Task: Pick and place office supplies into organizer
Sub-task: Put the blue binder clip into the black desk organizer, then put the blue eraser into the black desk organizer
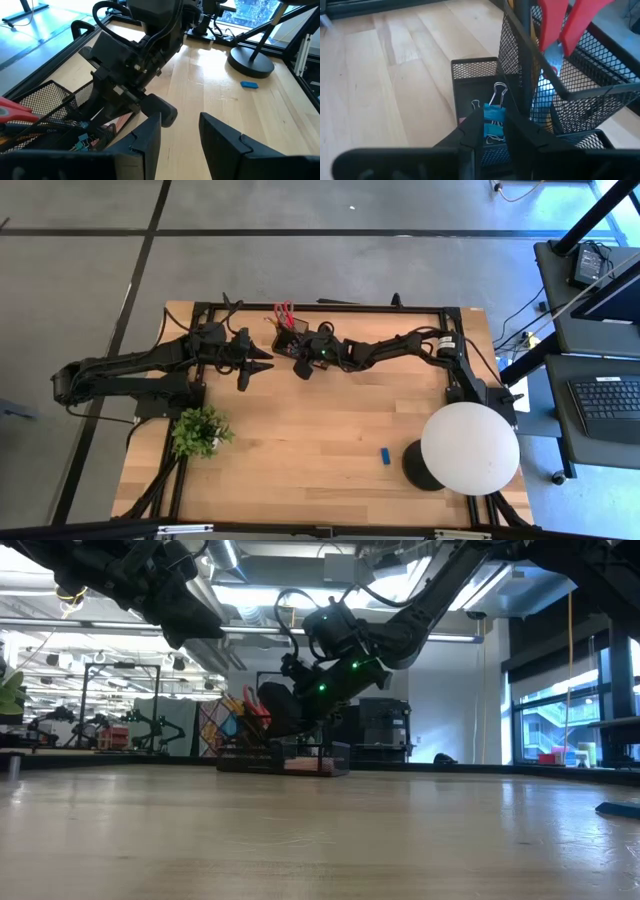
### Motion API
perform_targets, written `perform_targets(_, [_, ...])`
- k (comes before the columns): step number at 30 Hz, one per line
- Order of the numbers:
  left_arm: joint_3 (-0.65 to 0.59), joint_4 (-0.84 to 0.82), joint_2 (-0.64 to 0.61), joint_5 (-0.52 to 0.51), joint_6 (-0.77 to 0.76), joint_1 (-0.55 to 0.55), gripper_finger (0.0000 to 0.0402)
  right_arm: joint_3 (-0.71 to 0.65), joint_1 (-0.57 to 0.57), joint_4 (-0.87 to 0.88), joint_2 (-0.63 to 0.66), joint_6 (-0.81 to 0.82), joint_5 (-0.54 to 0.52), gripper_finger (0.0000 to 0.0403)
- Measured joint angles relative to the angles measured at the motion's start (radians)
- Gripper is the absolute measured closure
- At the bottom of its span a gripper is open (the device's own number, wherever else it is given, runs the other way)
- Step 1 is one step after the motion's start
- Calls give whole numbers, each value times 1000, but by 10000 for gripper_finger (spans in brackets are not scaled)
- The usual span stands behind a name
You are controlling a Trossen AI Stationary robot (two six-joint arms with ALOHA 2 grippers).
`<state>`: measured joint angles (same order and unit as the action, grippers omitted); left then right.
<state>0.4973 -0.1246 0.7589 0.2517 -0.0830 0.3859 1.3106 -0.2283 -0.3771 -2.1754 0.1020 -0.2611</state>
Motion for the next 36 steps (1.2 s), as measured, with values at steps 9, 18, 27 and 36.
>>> perform_targets(9, [0,0,0,0,0,0,274,0,0,2,0,2,0,303])
perform_targets(18, [0,0,0,0,0,0,274,0,0,3,0,2,0,284])
perform_targets(27, [0,-14,0,0,0,0,274,2,28,108,106,-55,110,283])
perform_targets(36, [0,-15,0,0,0,0,274,2,123,552,302,83,266,283])
